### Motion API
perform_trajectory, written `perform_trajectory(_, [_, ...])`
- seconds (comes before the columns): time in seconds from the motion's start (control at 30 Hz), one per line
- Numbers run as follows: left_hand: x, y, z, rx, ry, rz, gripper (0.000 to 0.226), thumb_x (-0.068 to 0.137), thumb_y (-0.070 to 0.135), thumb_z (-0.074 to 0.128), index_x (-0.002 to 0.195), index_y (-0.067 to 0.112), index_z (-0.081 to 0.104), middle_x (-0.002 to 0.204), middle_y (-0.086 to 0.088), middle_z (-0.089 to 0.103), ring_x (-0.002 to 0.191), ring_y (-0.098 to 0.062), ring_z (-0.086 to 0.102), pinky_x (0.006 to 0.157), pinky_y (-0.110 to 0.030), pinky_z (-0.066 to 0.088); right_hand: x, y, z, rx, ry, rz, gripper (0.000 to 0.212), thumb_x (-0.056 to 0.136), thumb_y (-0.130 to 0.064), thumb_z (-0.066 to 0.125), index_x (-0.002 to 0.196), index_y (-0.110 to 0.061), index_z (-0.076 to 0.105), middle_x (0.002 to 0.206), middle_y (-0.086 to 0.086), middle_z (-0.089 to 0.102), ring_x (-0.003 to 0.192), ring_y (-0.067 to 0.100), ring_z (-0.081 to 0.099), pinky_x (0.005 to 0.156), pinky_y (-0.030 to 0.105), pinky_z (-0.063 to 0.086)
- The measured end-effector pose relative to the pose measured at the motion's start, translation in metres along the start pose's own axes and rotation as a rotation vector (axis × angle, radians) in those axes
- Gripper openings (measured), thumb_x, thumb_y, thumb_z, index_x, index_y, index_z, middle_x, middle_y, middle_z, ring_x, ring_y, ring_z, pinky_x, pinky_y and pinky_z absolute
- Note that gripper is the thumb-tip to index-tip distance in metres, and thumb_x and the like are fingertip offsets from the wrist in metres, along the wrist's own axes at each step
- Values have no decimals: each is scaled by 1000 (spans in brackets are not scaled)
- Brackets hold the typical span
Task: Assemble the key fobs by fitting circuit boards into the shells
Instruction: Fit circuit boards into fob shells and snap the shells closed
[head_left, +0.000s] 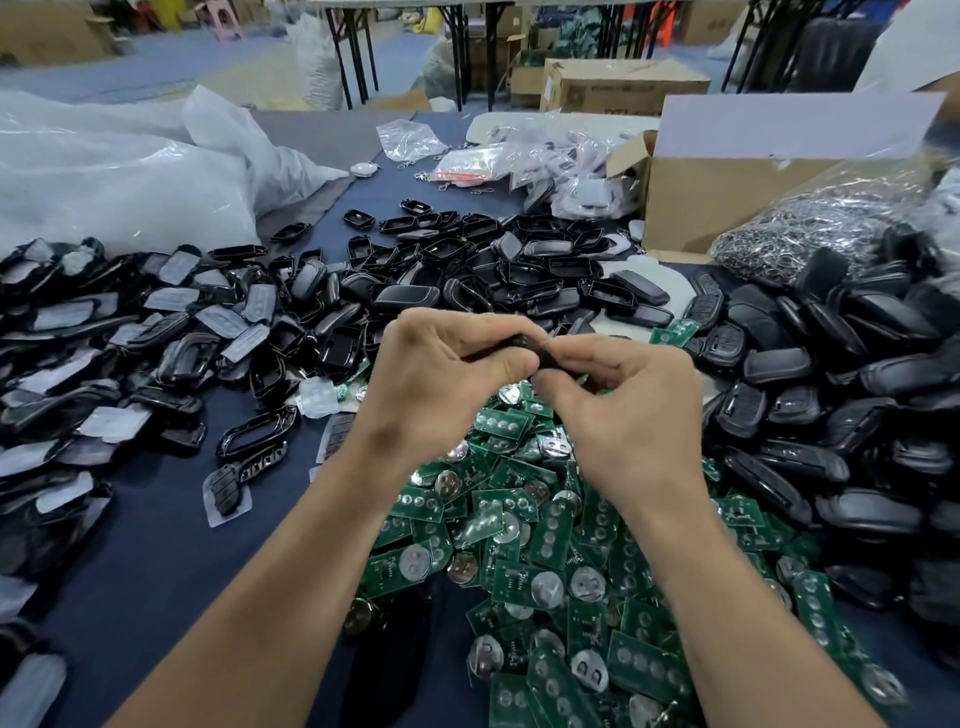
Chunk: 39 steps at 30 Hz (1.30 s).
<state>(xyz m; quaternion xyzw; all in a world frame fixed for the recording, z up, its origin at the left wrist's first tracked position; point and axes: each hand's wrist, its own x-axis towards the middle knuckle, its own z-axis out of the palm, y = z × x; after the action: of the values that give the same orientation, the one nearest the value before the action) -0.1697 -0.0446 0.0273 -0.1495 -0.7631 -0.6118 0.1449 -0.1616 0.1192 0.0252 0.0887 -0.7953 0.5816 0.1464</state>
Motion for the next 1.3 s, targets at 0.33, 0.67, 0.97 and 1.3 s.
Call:
perform_trajectory(0.33, [-1, 4, 25, -366, 113, -335, 25, 89, 36, 68, 100, 20, 84, 106, -7, 81, 103, -20, 75, 95, -36, 60, -2, -1, 15, 802, -20, 462, 16, 86, 4, 74, 90, -9, 82, 86, 9, 80, 73, 12, 68, 65, 22, 56])
perform_trajectory(0.67, [-5, 5, 35, -344, 282, -287, 31, 100, 29, 62, 84, 17, 85, 87, -11, 81, 81, -16, 75, 70, -22, 59, -4, 5, 16, 702, -38, 421, 13, 86, 2, 77, 91, -9, 82, 89, 13, 80, 81, 17, 75, 66, 22, 57])
perform_trajectory(0.97, [-5, 0, 27, -226, 242, -356, 49, 105, 53, 38, 111, 23, 76, 107, 5, 81, 103, -9, 75, 94, -24, 59, 22, 1, -41, 877, 30, 528, 27, 76, -16, 75, 101, -6, 79, 106, 14, 79, 84, 15, 73, 66, 20, 58])
perform_trajectory(1.3, [-1, -6, 19, -170, 385, -387, 35, 110, 33, 49, 106, 16, 78, 95, 1, 81, 92, -13, 78, 84, -20, 60, 48, 38, -59, 4, 215, 354, 40, 92, -2, 68, 127, -21, 72, 118, -6, 76, 108, 8, 71, 103, 34, 56])
